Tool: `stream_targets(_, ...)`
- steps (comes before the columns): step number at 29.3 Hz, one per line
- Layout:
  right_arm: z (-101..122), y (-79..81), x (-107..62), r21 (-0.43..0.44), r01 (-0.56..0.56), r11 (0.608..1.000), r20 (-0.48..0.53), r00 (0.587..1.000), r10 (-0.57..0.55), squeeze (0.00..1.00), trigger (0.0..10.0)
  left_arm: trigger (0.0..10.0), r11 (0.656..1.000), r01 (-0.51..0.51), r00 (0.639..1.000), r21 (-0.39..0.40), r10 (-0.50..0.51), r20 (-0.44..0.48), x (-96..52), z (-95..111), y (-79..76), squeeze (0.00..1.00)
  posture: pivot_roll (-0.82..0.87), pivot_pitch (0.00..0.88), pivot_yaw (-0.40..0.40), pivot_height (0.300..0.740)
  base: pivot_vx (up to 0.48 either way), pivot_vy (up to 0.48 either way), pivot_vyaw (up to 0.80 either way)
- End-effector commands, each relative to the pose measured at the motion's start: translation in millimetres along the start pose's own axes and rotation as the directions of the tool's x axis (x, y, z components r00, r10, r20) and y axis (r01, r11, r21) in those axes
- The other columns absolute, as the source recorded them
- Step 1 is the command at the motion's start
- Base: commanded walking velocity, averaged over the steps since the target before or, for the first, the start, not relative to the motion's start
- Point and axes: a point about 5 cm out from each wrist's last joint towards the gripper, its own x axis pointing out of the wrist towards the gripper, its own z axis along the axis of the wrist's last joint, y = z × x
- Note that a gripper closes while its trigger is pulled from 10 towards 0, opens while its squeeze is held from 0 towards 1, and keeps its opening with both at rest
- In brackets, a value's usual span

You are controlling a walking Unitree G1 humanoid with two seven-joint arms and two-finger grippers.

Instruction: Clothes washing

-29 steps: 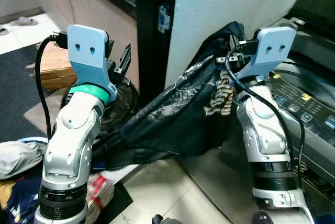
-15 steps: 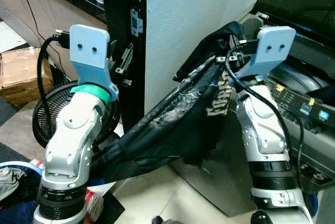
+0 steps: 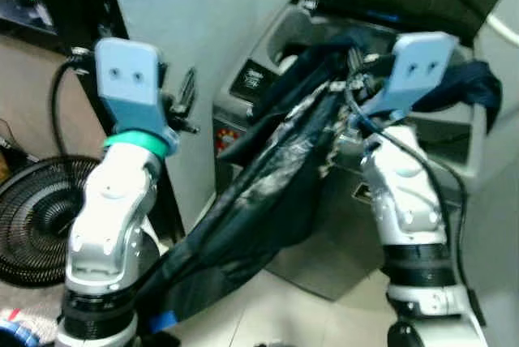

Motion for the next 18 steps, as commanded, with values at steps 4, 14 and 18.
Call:
stream_targets(4,25,17.4,10.8,0.011,-0.084,0.996,0.115,0.99,0.082,0.0,10.0,10.0,1.0,0.001,1.0,0.0,-0.001,-0.007,0.1,-1,-0.1,0.0,0.09,0.0,0.005,0.74,0.0,0.0,-0.8)
stream_targets(14,63,45.0,24.8,0.106,-0.204,0.973,0.27,0.948,0.169,0.0,10.0,10.0,1.0,-0.014,1.0,0.001,0.014,0.008,1.5,1,-0.1,0.0,0.1,0.0,-0.009,0.74,0.0,0.0,-0.8)
stream_targets(18,70,47.3,27.4,0.158,-0.222,0.962,0.296,0.94,0.168,0.0,10.0,10.0,0.999,-0.046,0.998,0.014,0.045,0.046,2.6,5,2.9,0.0,0.1,0.0,-0.014,0.74,0.0,0.0,-0.8)
